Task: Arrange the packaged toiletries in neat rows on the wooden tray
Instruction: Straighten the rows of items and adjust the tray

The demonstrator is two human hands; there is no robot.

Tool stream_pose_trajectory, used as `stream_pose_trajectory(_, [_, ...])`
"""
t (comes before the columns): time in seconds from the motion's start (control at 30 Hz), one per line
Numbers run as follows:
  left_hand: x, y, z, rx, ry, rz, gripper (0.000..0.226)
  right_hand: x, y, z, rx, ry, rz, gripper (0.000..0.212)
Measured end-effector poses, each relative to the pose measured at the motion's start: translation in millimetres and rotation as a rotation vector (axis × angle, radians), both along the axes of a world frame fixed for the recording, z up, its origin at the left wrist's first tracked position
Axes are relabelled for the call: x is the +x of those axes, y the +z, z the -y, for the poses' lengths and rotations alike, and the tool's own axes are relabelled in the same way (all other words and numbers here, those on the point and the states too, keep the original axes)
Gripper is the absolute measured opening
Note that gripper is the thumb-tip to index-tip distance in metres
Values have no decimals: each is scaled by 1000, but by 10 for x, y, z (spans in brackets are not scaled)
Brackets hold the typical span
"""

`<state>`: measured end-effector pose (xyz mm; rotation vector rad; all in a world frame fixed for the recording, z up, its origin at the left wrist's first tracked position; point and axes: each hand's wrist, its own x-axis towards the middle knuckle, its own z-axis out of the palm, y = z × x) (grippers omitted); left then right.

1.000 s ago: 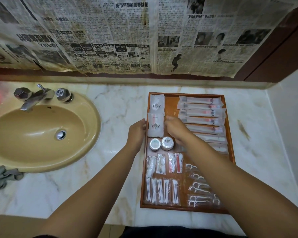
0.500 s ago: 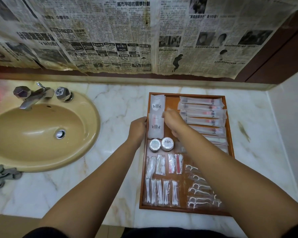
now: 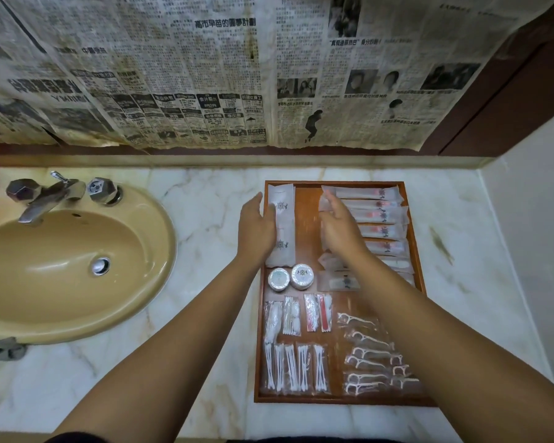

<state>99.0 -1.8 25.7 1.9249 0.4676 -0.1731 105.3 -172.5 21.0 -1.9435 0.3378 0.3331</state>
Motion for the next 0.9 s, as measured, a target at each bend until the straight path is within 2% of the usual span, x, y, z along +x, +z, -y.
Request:
stream_pose_trajectory(0.1, [137,118,415,-36,-120,104,48,-236,-86,553,-119,-80,95,52])
stream_pose_trajectory(0.2, [166,133,960,-210,-156,55,49,-428,-178,1072,-137,-184,135,48])
stream_pose_trajectory(0.23, [162,77,1107,-215,-152,27,52,-464,-222,1212,-111,-233,136,46])
stream_pose_trajectory(0.33, [191,-97,1304,-29,-145,-29,55,-545,-287,1519,-26,-310,119,46])
stream_pose_trajectory(0.43, [328,-286,1336,41,-84,-26,54,-539,-361,1738,51,-317,106,47])
stream_pose_trajectory(0.57, [414,-290,1417,182,-125,13,38,-464,-510,1812,177,-293,57,53])
stream_pose_trajectory(0.7, [459,-312,1528,92,-132,-59,48,-462,-594,1802,252,-290,43,63])
stream_pose_trajectory(0.8, [467,-387,1549,41,-97,-49,53,-461,-626,1821,259,-268,48,52])
stream_pose_trajectory(0.9, [462,-410,1531,51,-96,-54,56,-449,-643,1816,270,-266,65,52])
